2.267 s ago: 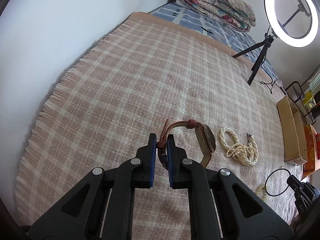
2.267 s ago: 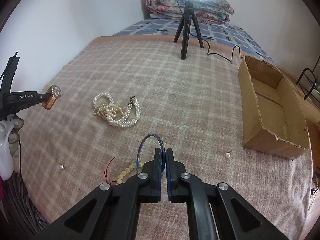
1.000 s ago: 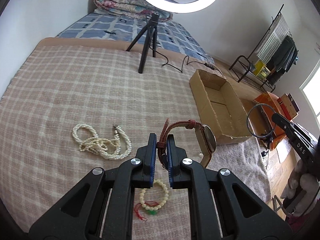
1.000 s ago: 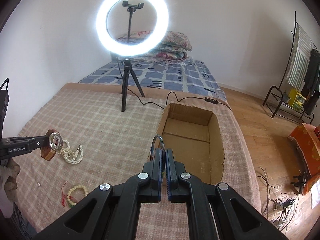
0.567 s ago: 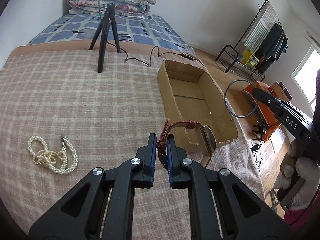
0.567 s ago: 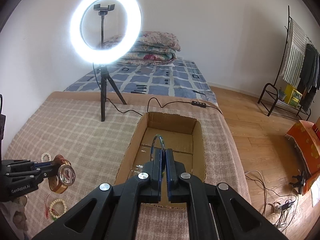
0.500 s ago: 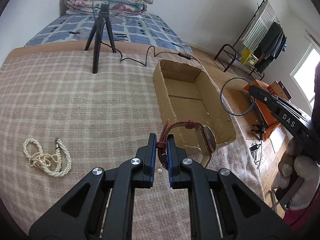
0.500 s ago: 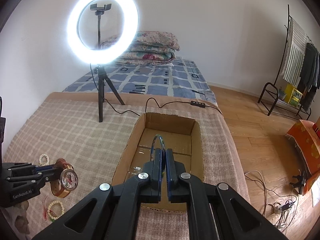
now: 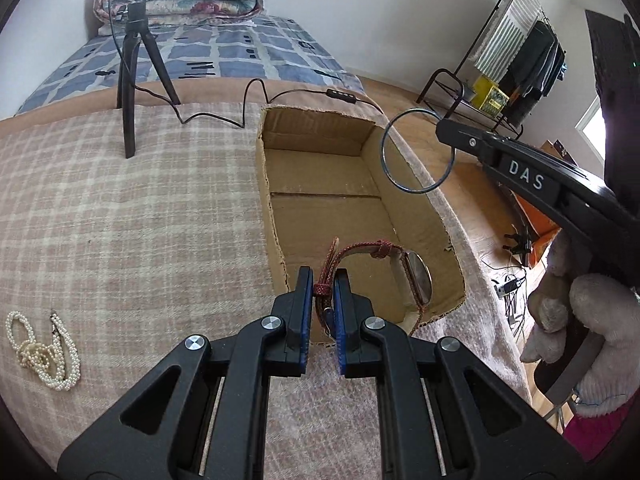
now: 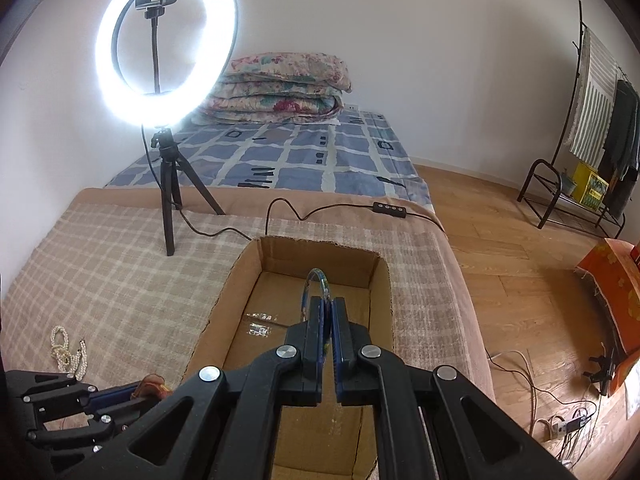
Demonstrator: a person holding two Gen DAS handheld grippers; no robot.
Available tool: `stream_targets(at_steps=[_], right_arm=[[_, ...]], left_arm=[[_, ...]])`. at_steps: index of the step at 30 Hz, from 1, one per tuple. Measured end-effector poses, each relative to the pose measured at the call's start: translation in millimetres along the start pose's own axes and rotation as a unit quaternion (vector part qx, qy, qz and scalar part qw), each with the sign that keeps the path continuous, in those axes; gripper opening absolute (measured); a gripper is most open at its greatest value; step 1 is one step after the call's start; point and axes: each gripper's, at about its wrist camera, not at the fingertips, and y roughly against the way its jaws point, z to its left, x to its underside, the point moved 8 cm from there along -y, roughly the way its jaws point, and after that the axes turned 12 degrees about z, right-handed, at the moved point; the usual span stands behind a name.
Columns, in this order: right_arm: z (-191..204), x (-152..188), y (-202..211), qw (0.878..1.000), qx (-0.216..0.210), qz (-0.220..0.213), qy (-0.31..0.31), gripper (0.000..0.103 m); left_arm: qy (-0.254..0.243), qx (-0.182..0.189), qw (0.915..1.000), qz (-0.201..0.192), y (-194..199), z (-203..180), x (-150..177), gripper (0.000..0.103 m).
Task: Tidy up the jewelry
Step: 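Open the right tool to drop the bangle while the left tool releases the watch into the box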
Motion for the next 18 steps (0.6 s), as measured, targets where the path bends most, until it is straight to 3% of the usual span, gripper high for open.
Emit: stream_targets(at_steps=[10, 14, 16, 17, 18], right_arm=[[-3, -12, -28, 1.000, -0.005, 0.011, -0.002, 0.001], [-2, -13, -32, 1.000, -0.012, 0.013, 0.000, 0.001], [-3, -14, -31, 1.000, -0.004, 0.011, 0.002, 0.012], [-4, -14, -30, 1.000, 0.001, 0.007, 0.002, 0.035], [-5, -15, -28, 1.000, 0.005, 0.001, 0.000, 0.049]], left_arm=[[-0.013, 0.005, 0.9999, 0.008, -21, -13, -7, 0.008], [-0.021, 0.010, 0.9997, 0.006, -22, -17, -8, 0.019], [-0.025, 0.005, 0.9997, 0.000, -19, -19, -8, 0.023], [-0.026, 0.006, 0.9996, -0.002, -18, -20, -8, 0.025], [-0.026, 0.007, 0.9996, -0.003, -16, -20, -8, 0.025]])
